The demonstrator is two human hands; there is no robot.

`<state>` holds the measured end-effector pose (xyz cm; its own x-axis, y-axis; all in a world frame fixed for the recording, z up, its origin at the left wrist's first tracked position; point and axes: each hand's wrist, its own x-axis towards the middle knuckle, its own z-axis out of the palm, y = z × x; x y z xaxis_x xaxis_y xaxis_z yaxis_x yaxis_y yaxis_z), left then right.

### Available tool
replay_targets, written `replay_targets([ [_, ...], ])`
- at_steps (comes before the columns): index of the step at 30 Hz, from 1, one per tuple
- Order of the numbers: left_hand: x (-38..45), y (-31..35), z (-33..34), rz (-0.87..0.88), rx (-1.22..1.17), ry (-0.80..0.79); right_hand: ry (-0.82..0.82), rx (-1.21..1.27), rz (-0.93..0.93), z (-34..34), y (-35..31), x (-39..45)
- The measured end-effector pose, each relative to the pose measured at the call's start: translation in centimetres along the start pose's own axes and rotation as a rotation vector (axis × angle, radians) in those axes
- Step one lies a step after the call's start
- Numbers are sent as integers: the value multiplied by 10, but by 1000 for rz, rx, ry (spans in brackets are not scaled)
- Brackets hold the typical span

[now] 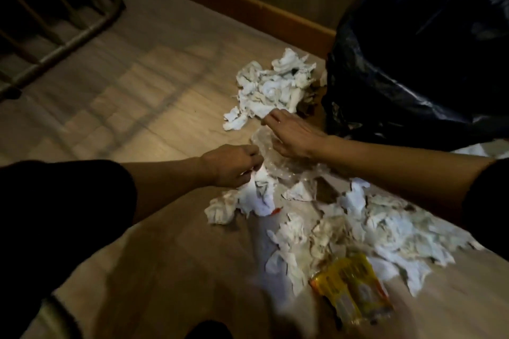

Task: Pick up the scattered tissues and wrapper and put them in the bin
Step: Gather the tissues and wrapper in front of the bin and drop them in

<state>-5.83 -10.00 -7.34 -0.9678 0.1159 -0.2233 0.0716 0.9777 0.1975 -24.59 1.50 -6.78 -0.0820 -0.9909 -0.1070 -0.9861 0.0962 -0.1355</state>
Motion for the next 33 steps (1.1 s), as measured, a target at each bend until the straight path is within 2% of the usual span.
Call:
replay_targets([
  [4, -4, 15, -6, -202, -92, -149, -368, 31, 284, 3, -8, -24],
  [6, -8, 26, 11, -192, -33, -258, -472, -17, 291, 14, -18, -38],
  [8, -12, 28, 29, -104, 96, -361, -480, -105, 234, 28, -21, -52],
  [11, -19, 21, 33, -5, 290, -445, -423, -65, 179, 29, -11, -64],
  [13, -20, 16, 32, 11, 313, -422, -406, -19, 168, 18, -5, -70],
  [16, -20, 17, 42, 35, 199, -384, -318, 17, 193, 13, -6, -82],
  [21, -15, 25, 32, 102, 173, -386, -229, -30, 122, 11, -17, -97],
  [23, -14, 29, 20, 60, 143, -369, -185, -27, 111, 2, -20, -104],
  [25, -13, 32, 16, -3, 67, -275, -172, -16, 74, -5, -25, -114],
  [29, -11, 46, 14, -68, -104, -83, -310, -243, -35, 1, -30, -142],
  [31, -8, 57, 13, -60, -129, -74, -479, -287, 39, 6, -27, -158],
  [33, -6, 70, 18, -50, -151, -74, -678, -223, 160, 12, -22, -173],
])
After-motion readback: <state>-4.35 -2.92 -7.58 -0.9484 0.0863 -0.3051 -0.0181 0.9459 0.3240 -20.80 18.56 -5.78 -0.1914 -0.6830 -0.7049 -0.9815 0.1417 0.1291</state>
